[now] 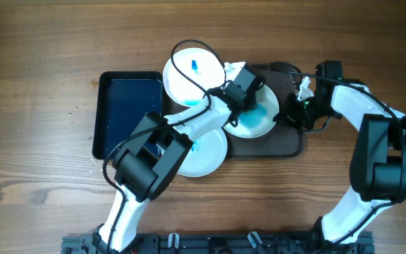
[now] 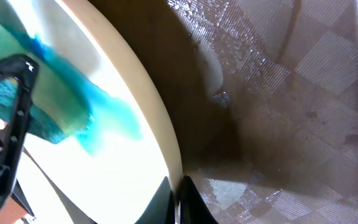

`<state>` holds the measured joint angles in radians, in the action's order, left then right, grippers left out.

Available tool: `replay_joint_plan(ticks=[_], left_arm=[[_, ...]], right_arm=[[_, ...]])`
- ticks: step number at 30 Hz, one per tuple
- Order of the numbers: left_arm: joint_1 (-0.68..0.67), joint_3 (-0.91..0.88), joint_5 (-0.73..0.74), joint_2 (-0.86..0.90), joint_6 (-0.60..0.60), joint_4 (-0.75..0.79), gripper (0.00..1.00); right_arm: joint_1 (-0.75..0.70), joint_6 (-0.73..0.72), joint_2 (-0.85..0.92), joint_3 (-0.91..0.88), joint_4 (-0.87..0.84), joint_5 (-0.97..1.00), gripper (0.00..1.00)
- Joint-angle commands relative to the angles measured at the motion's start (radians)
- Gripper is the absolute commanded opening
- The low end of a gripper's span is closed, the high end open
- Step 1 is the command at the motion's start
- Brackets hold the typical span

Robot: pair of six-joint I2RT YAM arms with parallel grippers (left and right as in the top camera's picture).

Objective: Clean dirty plates on tray and stack at the side
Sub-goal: 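Scrub held plate with sponge in left gripper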

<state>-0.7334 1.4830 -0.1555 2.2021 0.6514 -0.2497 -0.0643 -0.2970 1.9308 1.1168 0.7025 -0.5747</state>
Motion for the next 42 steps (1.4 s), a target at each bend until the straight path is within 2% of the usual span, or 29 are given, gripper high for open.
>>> replay_joint_plan(ticks=[1, 5, 8, 11, 14, 16, 17, 21, 25, 32, 37, 42], left_arm=[[0.021, -0.039, -0.04, 0.071, -0.042, -0.119, 0.04], [0.021, -0.039, 0.237, 0.071, -0.042, -0.277, 0.04], [0.021, -0.039, 0.484, 0.07, -0.048, -0.339, 0.04], [0.021, -0.039, 0.689, 0.07, -0.092, -0.288, 0.04], [0.021, -0.039, 0.715, 0.07, -0.091, -0.202, 0.04], [0.026, -0.039, 0.682, 0.07, -0.091, -0.118, 0.04], [0.029, -0.039, 0.62, 0.07, -0.091, -0.09, 0.04], [0.037, -0.039, 0.178, 0.07, -0.091, -0.012, 0.04], [0.045, -0.039, -0.062, 0.07, -0.092, 0.054, 0.04], [0.064, -0.039, -0.114, 0.07, -0.103, 0.166, 0.04], [0.064, -0.039, -0.168, 0.07, -0.285, 0.3, 0.04], [0.062, -0.039, -0.167, 0.07, -0.285, 0.307, 0.04]], right_arm=[[0.008, 0.028, 0.011, -0.016, 0.016, -0.002, 0.04], [0.008, 0.032, 0.011, -0.016, 0.017, -0.002, 0.04], [0.008, 0.032, 0.011, -0.016, 0.016, -0.002, 0.04], [0.008, 0.032, 0.011, -0.016, 0.016, -0.002, 0.04], [0.008, 0.031, 0.011, -0.016, 0.017, -0.002, 0.04], [0.008, 0.032, 0.011, -0.016, 0.021, -0.002, 0.04], [0.008, 0.032, 0.011, -0.016, 0.024, -0.002, 0.04], [0.008, 0.033, 0.011, -0.016, 0.023, -0.002, 0.04], [0.008, 0.035, 0.011, -0.016, 0.024, -0.002, 0.04], [0.008, 0.035, 0.011, -0.016, 0.023, -0.002, 0.04], [0.008, 0.035, 0.011, -0.016, 0.023, -0.002, 0.05], [0.008, 0.035, 0.011, -0.016, 0.018, -0.002, 0.04]])
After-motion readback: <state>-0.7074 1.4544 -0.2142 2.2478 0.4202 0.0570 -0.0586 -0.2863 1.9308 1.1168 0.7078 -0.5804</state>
